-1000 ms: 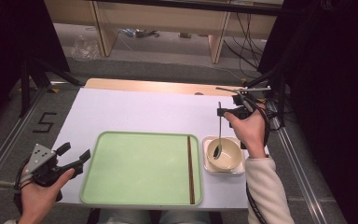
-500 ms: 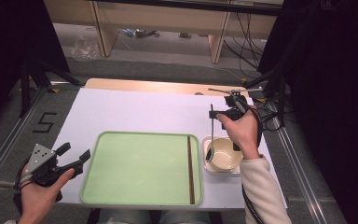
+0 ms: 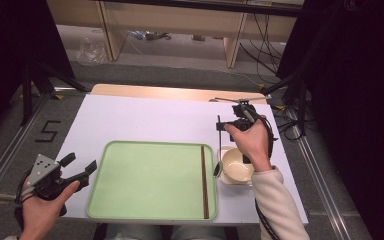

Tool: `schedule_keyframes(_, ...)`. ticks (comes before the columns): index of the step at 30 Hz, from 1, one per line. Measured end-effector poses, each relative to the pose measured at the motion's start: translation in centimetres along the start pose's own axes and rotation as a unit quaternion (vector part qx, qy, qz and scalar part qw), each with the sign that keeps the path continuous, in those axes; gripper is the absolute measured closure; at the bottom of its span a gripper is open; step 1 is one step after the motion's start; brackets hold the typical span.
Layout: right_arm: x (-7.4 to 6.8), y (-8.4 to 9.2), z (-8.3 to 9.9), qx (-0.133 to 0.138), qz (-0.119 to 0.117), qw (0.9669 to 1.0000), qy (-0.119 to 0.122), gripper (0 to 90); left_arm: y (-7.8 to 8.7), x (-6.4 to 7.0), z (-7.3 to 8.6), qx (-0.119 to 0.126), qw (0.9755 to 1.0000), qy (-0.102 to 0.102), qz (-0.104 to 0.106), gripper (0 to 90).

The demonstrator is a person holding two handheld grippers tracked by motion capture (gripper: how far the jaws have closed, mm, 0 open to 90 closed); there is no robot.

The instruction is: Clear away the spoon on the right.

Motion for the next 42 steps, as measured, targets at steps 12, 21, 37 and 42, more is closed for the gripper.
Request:
schedule_keyframes(12,-0.8,-0.9,0.4,-0.011,-0.005,0.9999,-0.006,90.0,0.0,0.0,0.0,0.0,1.0,0.0,0.0,22.3)
schedule_keyframes(21,-1.2,-1.3,0.7,-0.024,0.0,0.9997,-0.007,90.0,0.0,0.0,0.0,0.001,1.0,0.001,0.0,22.3)
schedule_keyframes(37,-2.0,-2.2,1.1,-0.035,-0.01,0.9993,-0.008,90.0,0.0,0.0,0.0,0.001,1.0,0.001,0.0,22.3)
schedule_keyframes(42,-2.3,-2.6,1.3,-0.035,-0.013,0.9991,-0.022,90.0,0.0,0.0,0.0,0.0,1.0,0.001,0.0,22.3)
Point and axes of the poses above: each handheld gripper's, and its own axes: y roughly backward along the jaws, z roughly out of its underside, x roughly to its right, the point moved 10 cm from there along -y, roughly forward along the jaws, and after that the axes turned 6 degrees about -z, right-handed, at the moved point
